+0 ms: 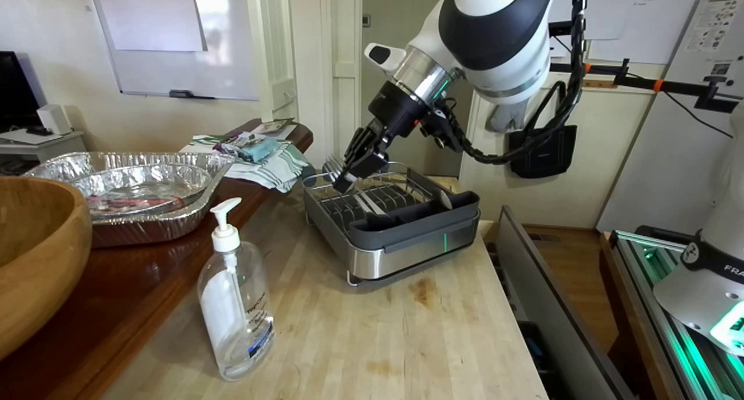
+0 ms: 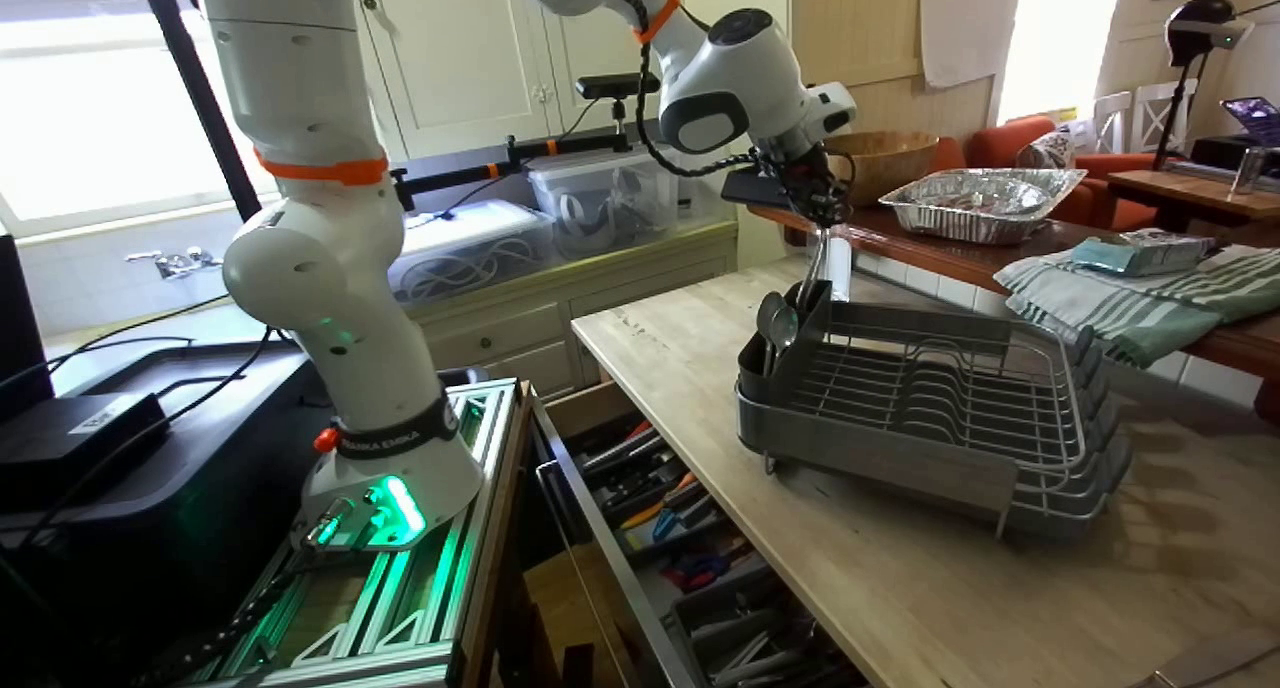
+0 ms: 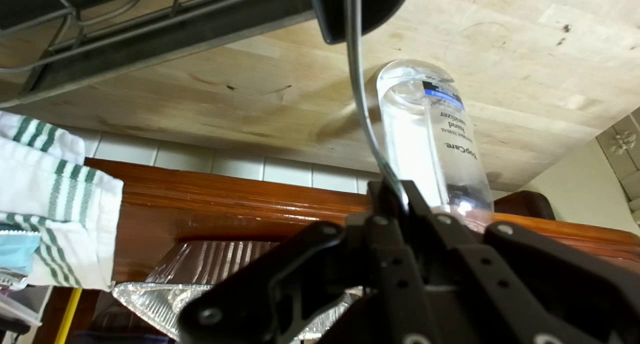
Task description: Move two forks to the next space on the right
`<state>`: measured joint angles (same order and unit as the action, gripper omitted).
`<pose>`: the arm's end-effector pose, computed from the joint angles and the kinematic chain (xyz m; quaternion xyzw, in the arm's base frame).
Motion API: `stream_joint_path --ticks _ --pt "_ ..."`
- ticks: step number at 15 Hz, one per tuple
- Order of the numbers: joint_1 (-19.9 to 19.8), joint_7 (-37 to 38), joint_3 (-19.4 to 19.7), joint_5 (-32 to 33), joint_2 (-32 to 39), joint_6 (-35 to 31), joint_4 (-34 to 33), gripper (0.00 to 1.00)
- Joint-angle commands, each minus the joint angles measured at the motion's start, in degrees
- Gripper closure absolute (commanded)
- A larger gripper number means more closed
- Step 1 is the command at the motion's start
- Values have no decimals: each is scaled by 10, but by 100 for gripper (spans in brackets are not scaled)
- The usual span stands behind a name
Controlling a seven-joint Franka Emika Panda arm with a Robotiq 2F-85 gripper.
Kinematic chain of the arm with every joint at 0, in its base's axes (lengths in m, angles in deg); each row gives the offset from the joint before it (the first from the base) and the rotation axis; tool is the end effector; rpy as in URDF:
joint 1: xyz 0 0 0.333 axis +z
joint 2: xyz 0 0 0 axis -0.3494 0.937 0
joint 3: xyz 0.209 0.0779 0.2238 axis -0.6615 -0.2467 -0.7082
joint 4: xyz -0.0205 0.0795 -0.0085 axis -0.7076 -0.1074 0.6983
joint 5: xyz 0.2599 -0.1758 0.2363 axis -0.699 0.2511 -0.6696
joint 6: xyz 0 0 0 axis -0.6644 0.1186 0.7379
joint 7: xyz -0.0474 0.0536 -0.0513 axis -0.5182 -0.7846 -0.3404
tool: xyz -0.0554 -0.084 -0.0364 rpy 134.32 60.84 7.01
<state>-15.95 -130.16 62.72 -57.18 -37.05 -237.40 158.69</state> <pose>0.5366 0.1765 0.3542 -0.8970 -0.3071 -0.3013 0.1014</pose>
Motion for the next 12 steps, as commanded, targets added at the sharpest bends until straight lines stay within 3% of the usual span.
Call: stream_joint_path --ticks 1,12 --pt "-11 -51 -14 -51 -33 -2 23 98" --pt "-3 -193 -5 -212 -99 2 65 98"
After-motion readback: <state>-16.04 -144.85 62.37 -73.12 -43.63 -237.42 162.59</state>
